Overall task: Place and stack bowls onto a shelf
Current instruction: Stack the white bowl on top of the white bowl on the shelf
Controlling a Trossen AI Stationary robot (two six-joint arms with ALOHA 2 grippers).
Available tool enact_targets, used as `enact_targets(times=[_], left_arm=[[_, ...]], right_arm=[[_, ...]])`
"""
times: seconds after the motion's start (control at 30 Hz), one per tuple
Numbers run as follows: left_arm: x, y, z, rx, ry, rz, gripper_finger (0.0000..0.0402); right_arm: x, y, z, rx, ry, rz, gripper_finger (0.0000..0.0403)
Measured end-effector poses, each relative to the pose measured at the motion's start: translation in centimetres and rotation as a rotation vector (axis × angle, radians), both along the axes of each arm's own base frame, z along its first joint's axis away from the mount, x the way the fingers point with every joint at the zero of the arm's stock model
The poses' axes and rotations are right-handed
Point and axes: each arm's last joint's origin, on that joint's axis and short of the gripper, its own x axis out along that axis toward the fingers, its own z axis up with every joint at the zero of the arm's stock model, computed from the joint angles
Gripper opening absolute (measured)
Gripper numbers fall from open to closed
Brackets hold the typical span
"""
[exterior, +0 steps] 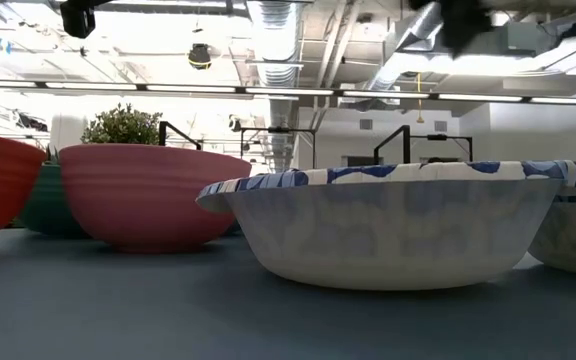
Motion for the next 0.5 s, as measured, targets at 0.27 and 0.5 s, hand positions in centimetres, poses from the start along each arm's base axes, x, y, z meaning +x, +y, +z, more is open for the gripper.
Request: enact_targets(times=[0.27, 0.5], left_arm=[[0.0, 0.0, 0.0, -0.003, 0.0, 0.009, 0.0235], [0.0, 0.0, 0.0, -0.018, -0.003, 0.01, 0.0235]], right_arm=[[-4.1, 6.5, -8.0, 0.113, 0.013, -0.154, 0.0228], [-5.0, 9.5, -14.4, 0.175, 0.009, -0.204, 0.0228]])
